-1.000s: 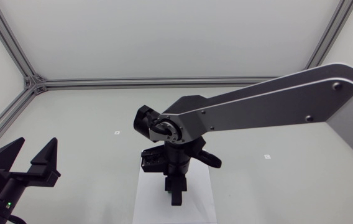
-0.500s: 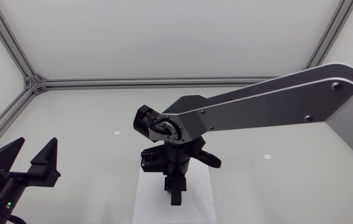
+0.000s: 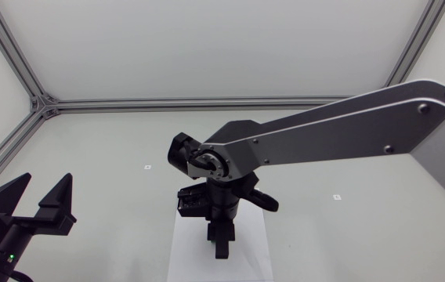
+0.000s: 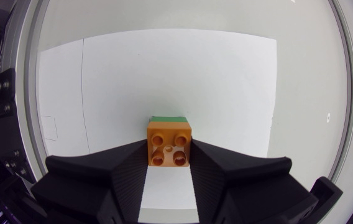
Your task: Pick up the orange 2x2 brick with the right arm and stack it on top of the green 2x2 brick in the center
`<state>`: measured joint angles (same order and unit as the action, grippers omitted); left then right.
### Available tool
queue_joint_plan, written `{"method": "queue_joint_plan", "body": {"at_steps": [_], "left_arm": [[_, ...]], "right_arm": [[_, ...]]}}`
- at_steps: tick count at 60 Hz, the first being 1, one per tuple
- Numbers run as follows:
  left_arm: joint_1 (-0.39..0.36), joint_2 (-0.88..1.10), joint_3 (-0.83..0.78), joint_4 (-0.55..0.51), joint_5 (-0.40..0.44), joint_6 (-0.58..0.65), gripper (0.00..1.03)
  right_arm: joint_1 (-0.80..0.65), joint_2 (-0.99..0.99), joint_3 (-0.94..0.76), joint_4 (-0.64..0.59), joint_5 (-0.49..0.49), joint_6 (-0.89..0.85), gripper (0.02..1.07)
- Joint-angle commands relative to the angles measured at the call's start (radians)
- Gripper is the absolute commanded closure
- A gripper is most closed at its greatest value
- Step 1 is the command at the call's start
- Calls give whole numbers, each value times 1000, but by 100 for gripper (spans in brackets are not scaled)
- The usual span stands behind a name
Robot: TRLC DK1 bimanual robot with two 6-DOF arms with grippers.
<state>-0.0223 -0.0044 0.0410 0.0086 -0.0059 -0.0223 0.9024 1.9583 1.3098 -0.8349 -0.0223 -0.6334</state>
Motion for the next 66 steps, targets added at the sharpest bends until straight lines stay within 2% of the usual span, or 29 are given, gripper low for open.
{"method": "queue_joint_plan", "body": {"at_steps": [1, 14, 36, 46, 54, 66], "left_arm": [[2, -8, -41, -15, 4, 13, 4], [2, -8, -41, -15, 4, 13, 4], [2, -8, -41, -15, 4, 13, 4], [2, -8, -41, -15, 4, 13, 4], [2, -8, -41, -13, 4, 13, 4], [2, -8, -41, -15, 4, 13, 4]], "right_arm": [[6, 57, -50, 3, 10, -14, 63], [9, 53, -44, -3, 13, -17, 56], [9, 48, -37, -3, 15, -20, 56], [7, 51, -34, 2, 18, -20, 57], [1, 51, -24, 3, 19, -28, 64], [-2, 51, -18, 3, 18, -46, 64]]}}
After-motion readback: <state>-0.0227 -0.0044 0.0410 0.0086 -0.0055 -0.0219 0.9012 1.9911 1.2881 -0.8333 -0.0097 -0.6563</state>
